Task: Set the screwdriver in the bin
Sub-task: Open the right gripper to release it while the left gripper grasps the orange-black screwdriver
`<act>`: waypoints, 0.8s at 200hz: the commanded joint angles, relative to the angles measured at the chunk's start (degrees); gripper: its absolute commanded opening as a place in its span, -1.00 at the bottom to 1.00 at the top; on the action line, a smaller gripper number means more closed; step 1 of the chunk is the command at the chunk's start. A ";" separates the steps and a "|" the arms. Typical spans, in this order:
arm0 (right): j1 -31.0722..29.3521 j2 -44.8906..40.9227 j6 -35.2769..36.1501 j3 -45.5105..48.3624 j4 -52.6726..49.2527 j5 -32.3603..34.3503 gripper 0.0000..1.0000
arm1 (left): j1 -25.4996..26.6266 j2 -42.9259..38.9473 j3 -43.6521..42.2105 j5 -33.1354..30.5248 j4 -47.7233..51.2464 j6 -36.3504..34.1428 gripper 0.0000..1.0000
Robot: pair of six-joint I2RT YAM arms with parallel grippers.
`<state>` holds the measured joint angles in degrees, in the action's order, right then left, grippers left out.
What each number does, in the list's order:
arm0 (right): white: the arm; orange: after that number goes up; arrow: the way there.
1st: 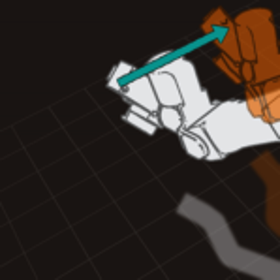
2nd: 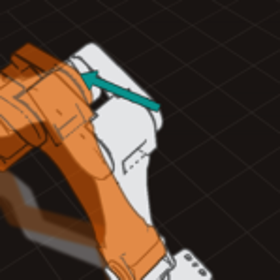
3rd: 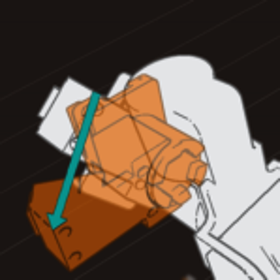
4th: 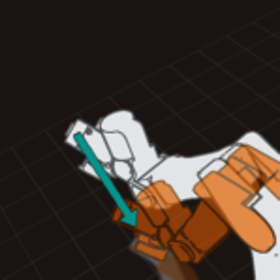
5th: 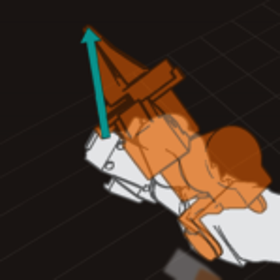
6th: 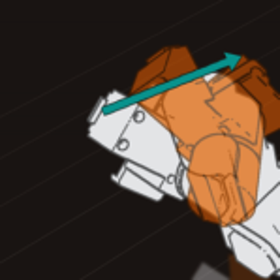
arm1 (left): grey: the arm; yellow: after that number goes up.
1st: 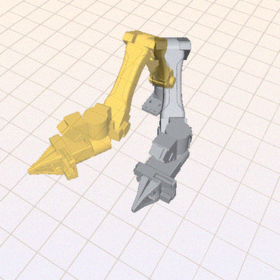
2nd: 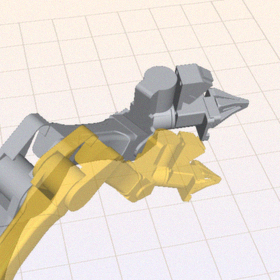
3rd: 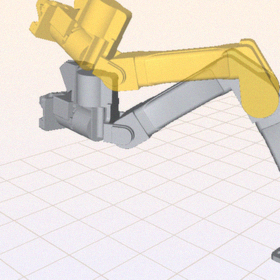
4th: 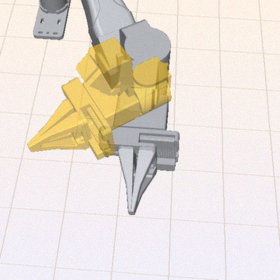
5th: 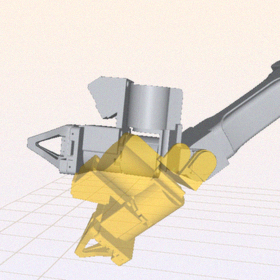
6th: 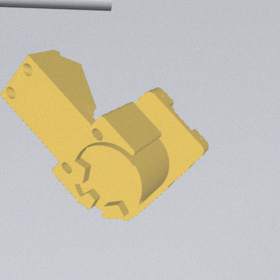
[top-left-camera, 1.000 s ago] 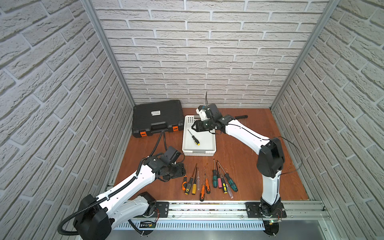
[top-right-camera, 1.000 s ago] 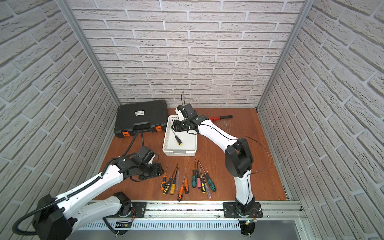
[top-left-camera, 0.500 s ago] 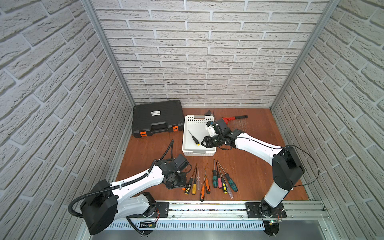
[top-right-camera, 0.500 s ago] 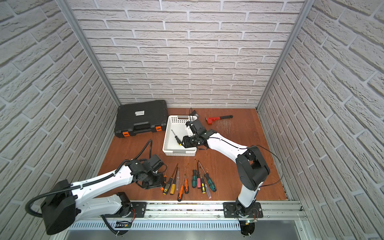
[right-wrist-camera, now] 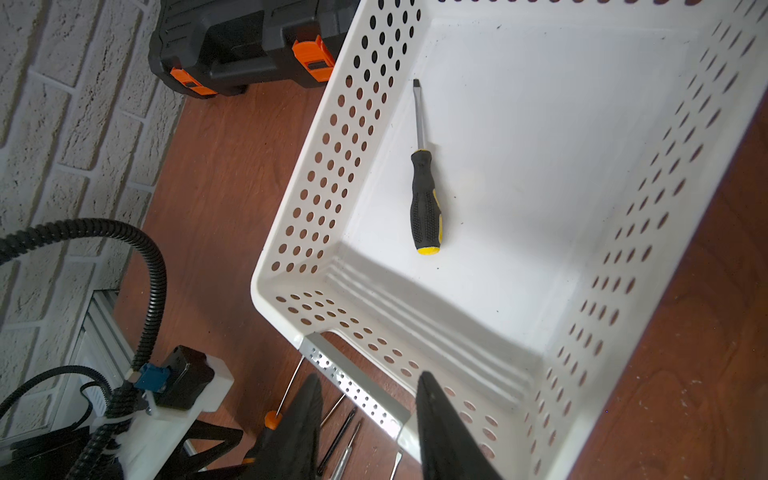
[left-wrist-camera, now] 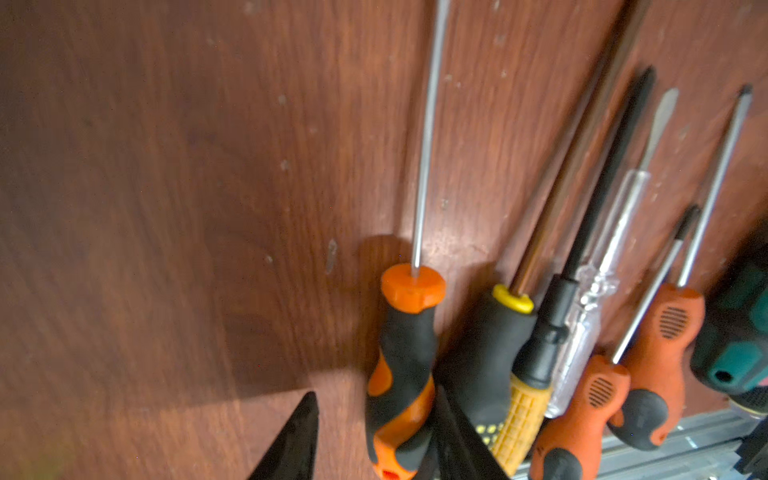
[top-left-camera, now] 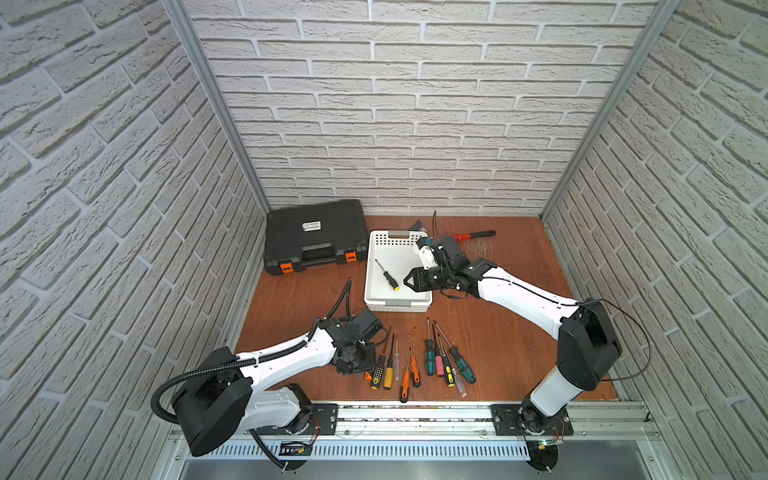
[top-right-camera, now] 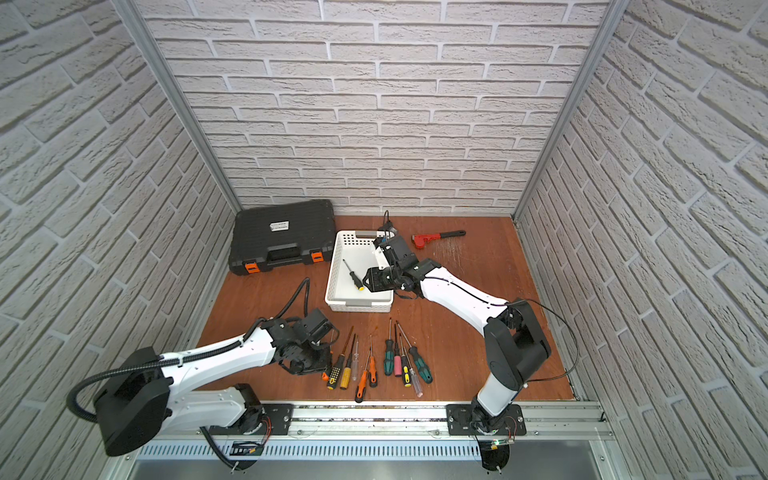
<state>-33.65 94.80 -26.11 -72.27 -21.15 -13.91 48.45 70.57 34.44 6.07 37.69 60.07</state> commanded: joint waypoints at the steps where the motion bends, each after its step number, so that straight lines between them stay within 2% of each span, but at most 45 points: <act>1: -0.46 -1.64 -0.31 1.54 2.09 0.55 -0.21 | 0.07 1.66 -1.65 -3.06 0.30 -0.49 -0.10; 32: -0.45 -0.36 -1.66 2.30 4.14 -1.47 -0.24 | 0.16 5.20 -0.86 -2.60 -0.48 -1.24 -0.14; 47: -0.44 0.02 -1.94 2.35 4.62 -2.28 -0.24 | 0.27 5.85 -0.94 -3.03 -0.34 -1.12 -0.22; 79: -0.46 -0.22 -1.75 2.52 4.80 -2.32 -0.25 | 0.25 5.37 -1.62 -3.56 1.00 0.29 -0.69; 104: -0.45 -0.96 -1.58 2.80 4.89 -2.07 -0.25 | 0.13 0.26 -1.02 -6.80 6.47 1.76 -0.89; 129: -0.46 -1.54 -1.35 2.51 4.84 -1.47 -0.29 | -1.60 -6.41 1.32 -9.93 14.40 2.36 -0.92; 145: -0.45 -2.29 -1.22 2.18 4.41 0.03 -0.32 | -4.40 -10.26 3.80 -10.72 19.54 1.93 -0.92; 160: -0.44 -3.32 -1.07 2.11 4.86 1.22 -0.32 | -8.32 -13.05 7.75 -11.29 22.95 -2.08 -0.92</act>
<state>-33.67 94.91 -27.64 -70.24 -18.57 -14.85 44.64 61.56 36.56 -1.43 50.68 61.30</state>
